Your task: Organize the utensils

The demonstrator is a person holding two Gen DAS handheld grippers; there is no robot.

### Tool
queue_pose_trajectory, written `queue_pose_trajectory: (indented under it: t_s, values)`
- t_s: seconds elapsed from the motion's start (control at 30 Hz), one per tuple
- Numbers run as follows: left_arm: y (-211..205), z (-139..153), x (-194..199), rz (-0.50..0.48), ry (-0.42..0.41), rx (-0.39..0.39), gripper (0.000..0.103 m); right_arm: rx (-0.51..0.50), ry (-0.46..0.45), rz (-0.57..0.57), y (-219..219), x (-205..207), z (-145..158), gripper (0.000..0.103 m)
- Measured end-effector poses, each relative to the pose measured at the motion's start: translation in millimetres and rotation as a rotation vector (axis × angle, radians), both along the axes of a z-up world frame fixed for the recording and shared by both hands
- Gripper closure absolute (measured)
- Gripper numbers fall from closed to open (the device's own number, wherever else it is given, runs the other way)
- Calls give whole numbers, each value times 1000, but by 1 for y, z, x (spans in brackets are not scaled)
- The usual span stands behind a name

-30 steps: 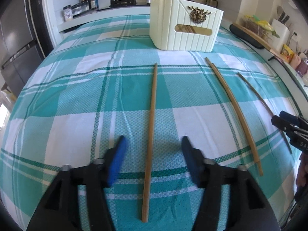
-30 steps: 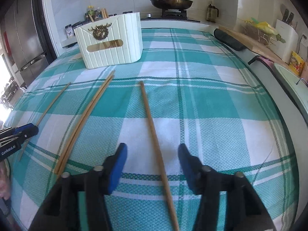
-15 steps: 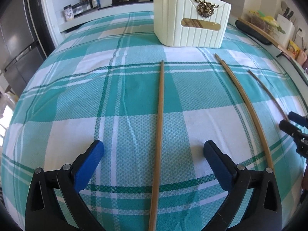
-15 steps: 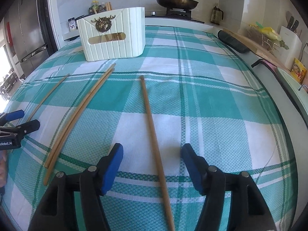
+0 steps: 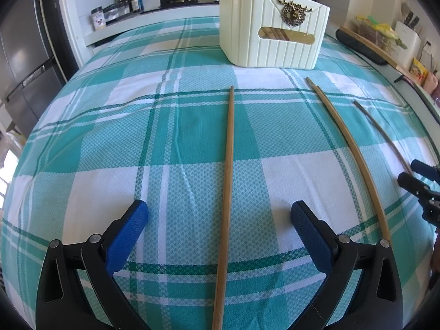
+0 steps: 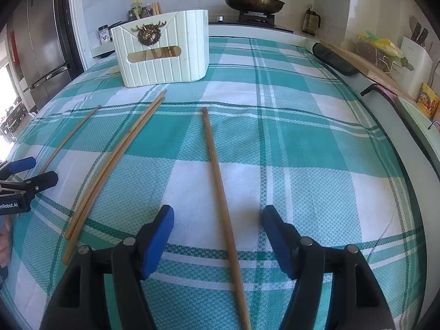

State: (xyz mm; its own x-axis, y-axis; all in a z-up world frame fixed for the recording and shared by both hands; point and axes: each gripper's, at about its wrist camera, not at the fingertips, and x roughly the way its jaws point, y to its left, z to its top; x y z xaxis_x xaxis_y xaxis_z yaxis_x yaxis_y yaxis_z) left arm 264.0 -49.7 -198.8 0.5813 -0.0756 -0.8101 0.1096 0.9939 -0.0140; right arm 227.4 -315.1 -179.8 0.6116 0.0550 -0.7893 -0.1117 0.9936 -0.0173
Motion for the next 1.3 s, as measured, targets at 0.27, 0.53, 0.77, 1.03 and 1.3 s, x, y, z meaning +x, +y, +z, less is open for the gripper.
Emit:
queue_pose_trajectory:
  t_s: [0.27, 0.53, 0.77, 1.03, 1.3]
  values:
    - [0, 0, -2, -2, -3, 1, 1, 4, 1, 0, -1, 0, 0, 35]
    - [-3, 1, -2, 2, -7, 8, 0, 4, 1, 0, -2, 0, 0, 34]
    - [-3, 1, -3, 2, -6, 4, 0, 1, 0, -2, -1, -1, 0, 34]
    - [-2, 1, -3, 2, -6, 5, 0, 0, -1, -2, -1, -1, 0, 34]
    - [-1, 5, 4, -112, 109, 13, 1, -6, 61, 25, -1, 5, 3, 32]
